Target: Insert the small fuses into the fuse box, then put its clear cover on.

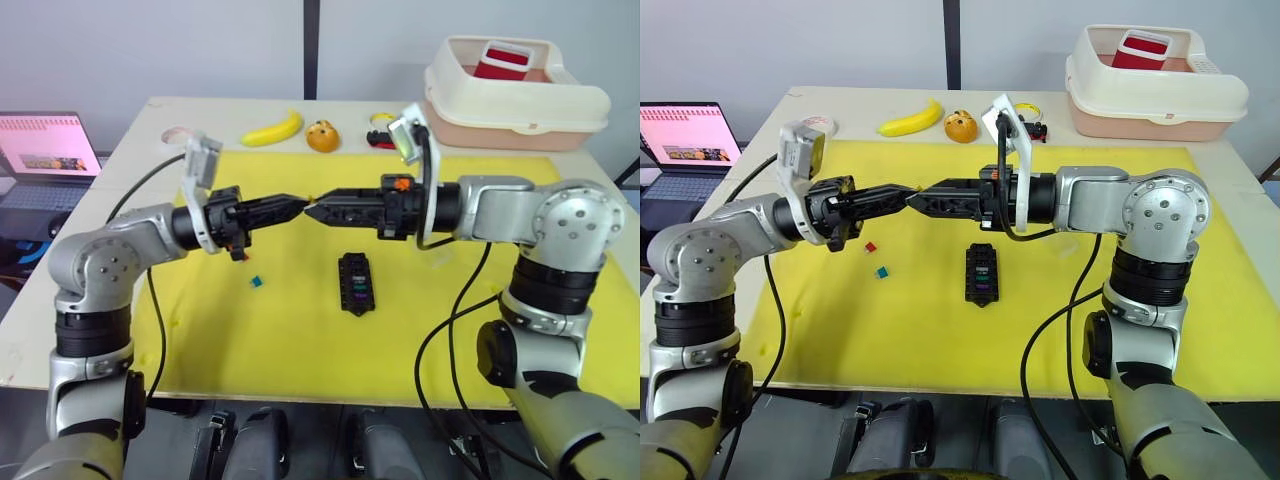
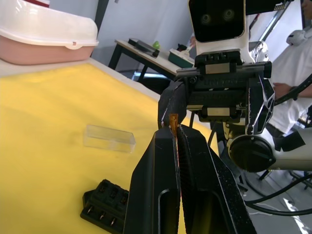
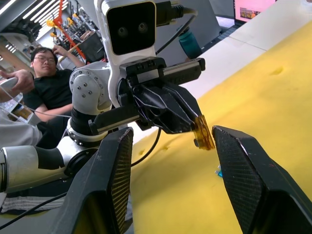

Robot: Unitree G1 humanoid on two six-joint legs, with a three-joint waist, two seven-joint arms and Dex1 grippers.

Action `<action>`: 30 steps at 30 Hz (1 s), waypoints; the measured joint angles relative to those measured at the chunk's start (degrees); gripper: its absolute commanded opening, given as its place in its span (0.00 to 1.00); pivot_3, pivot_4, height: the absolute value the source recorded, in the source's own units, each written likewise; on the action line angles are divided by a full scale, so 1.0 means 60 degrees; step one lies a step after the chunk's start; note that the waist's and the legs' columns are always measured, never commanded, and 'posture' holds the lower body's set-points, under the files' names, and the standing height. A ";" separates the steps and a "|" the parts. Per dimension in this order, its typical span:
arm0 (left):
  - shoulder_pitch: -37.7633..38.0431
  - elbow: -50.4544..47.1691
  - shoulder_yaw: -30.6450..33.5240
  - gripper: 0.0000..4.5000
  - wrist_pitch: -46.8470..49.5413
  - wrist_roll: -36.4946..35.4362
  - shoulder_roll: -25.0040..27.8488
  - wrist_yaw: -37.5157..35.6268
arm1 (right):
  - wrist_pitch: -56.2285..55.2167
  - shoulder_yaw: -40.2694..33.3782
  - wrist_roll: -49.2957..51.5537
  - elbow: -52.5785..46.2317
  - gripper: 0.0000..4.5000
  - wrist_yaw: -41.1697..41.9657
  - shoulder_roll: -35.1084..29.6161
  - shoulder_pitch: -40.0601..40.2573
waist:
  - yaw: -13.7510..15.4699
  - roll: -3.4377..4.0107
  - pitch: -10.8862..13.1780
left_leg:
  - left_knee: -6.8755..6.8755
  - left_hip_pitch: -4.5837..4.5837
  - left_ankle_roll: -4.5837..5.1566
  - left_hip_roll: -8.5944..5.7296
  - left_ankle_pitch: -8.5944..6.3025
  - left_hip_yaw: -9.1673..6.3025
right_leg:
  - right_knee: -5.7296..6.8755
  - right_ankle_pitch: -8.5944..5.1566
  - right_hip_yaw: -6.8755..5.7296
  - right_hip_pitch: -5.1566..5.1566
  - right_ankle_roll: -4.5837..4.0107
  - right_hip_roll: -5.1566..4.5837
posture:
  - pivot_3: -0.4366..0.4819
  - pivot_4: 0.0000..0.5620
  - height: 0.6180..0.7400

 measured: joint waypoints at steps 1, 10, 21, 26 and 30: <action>0.0000 0.0000 0.0000 0.00 -0.0033 -0.0017 0.0000 -0.0014 | -0.0031 0.0000 -0.0003 0.0013 0.42 -0.0029 -0.0011 0.0000 | 0.0001 0.0000 0.0000 | -0.0001 0.0000 0.0000 0.0000 0.0000 0.0000 | 0.0000 0.0000 0.0000 0.0000 0.0000 0.0000 | 0.48 0.27 1.00; -0.0004 0.0001 0.0007 0.00 -0.0087 -0.0261 0.0008 0.0002 | -0.0173 0.0057 0.0009 0.0070 0.20 -0.0167 -0.0118 0.0004 | -0.0002 0.0000 0.0000 | -0.0008 0.0000 0.0000 0.0000 0.0000 0.0001 | -0.0007 0.0000 0.0001 -0.0002 0.0000 0.0000 | 0.48 0.27 1.00; -0.0009 0.0002 0.0019 0.00 -0.0080 -0.0465 0.0028 0.0127 | -0.0186 0.0228 0.0030 0.0061 0.20 -0.0128 -0.0155 0.0004 | -0.0004 0.0000 0.0000 | -0.0014 0.0000 0.0000 0.0001 0.0000 0.0001 | -0.0010 -0.0001 0.0002 -0.0004 -0.0001 0.0000 | 0.48 0.27 1.00; -0.0063 0.0003 0.0020 0.00 -0.0071 -0.0648 0.0047 0.0207 | -0.0218 0.0264 0.0111 0.0049 0.20 -0.0074 -0.0178 0.0003 | -0.0004 0.0000 0.0000 | -0.0016 0.0000 0.0000 0.0001 0.0000 0.0001 | -0.0011 -0.0001 0.0003 -0.0004 -0.0001 0.0000 | 0.48 0.27 1.00; -0.0064 0.0003 0.0020 0.00 -0.0062 -0.0686 0.0050 0.0255 | -0.0263 0.0313 0.0113 0.0049 0.20 -0.0036 -0.0246 0.0004 | -0.0003 0.0000 0.0000 | -0.0018 0.0000 0.0000 0.0001 0.0000 0.0001 | -0.0012 -0.0001 0.0003 -0.0005 -0.0001 0.0000 | 0.48 0.27 1.00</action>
